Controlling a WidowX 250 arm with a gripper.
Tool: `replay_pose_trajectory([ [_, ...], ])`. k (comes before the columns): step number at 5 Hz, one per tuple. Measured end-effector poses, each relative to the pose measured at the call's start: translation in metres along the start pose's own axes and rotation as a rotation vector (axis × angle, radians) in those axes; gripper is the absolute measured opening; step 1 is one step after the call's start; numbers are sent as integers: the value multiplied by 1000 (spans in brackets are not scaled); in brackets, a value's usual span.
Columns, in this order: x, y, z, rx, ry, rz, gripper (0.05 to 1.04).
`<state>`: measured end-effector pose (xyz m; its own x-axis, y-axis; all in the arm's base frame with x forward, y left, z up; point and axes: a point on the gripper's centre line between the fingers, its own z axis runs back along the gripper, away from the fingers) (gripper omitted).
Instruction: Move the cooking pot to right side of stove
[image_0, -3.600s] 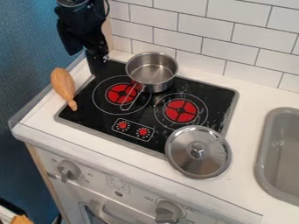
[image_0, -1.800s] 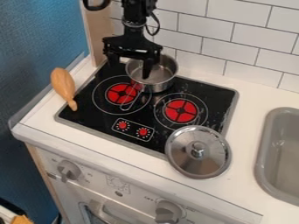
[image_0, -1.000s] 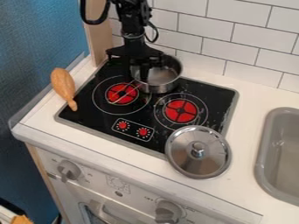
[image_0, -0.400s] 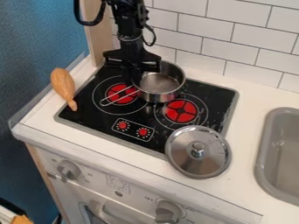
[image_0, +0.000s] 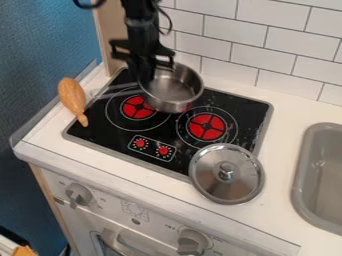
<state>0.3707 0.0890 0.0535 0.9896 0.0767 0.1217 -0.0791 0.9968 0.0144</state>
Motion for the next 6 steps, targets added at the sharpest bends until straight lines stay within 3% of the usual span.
replay_pose_trajectory([
  [1,3,-7,29,-55,-60,-210,82],
  [2,-2,-21,34,-140,-62,-429,82],
  [3,8,-46,37,-151,-85,-618,82],
  [4,16,-81,19,-209,-76,-679,80],
  [6,32,-134,-6,-236,-61,-656,78],
])
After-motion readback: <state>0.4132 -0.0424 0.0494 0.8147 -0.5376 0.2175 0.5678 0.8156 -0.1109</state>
